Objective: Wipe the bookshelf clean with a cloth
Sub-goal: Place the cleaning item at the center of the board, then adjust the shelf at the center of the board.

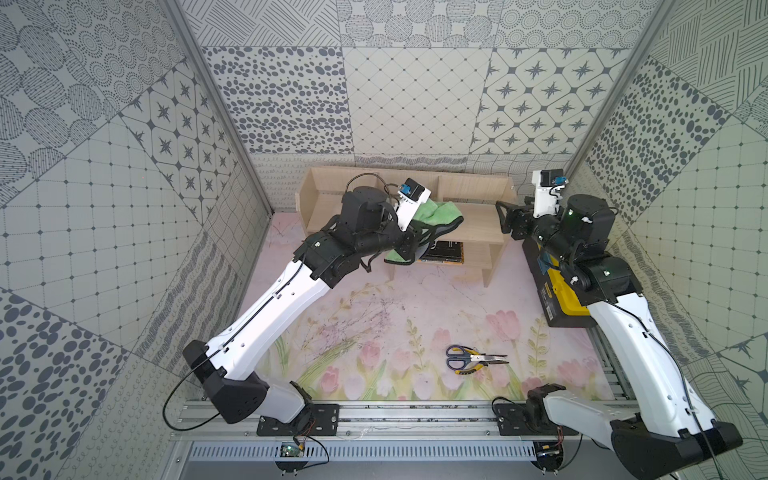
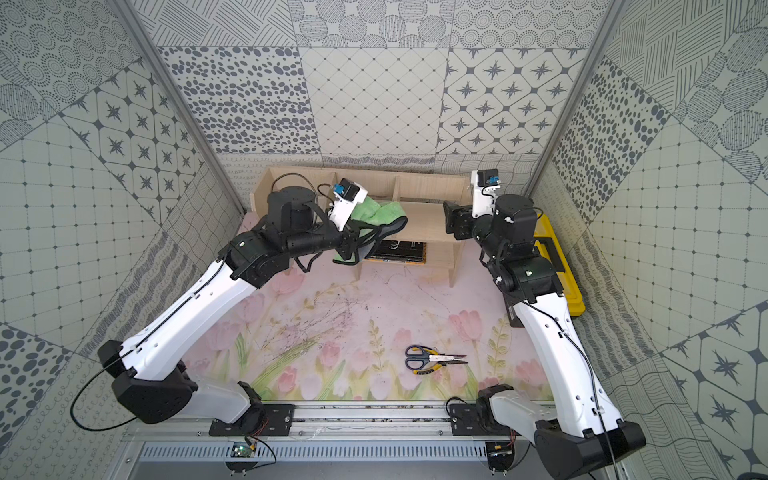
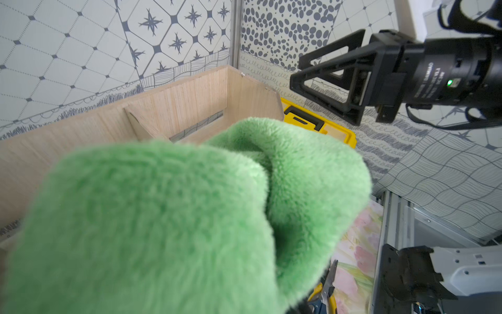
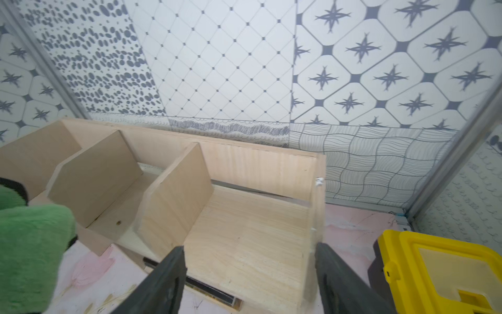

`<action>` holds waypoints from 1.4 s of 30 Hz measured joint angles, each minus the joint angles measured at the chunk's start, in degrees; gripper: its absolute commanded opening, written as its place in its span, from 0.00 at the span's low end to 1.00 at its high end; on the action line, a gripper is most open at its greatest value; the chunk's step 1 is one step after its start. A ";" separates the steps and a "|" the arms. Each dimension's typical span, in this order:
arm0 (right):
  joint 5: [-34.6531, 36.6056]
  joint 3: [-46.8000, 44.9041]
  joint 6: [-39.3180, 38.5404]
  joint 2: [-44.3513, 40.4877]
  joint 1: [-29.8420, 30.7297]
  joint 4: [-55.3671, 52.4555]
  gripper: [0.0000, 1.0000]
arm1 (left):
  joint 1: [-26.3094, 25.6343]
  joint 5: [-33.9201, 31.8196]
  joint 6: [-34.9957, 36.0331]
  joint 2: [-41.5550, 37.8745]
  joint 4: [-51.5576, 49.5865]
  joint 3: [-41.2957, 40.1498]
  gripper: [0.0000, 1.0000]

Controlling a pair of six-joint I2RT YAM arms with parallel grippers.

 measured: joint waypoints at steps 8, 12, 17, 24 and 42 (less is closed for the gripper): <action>-3.50 1.09 -1.57 0.35 20.06 -2.40 0.85 | 4.48 11.39 -5.73 -9.84 8.44 -16.98 0.00; -10.36 0.46 2.49 0.83 23.93 1.27 0.82 | 5.46 16.09 -8.31 -11.65 11.47 -20.87 0.00; -13.55 -5.99 6.40 0.94 27.26 6.23 0.81 | 5.86 18.51 -10.23 -14.12 14.71 -25.59 0.00; -7.69 -21.79 10.64 -5.14 27.19 7.50 0.81 | 3.65 14.99 -13.77 -13.49 18.80 -39.80 0.00; 5.11 -30.21 20.96 -6.99 -3.39 0.52 0.08 | -5.88 -8.96 -21.66 11.74 31.10 -48.72 0.00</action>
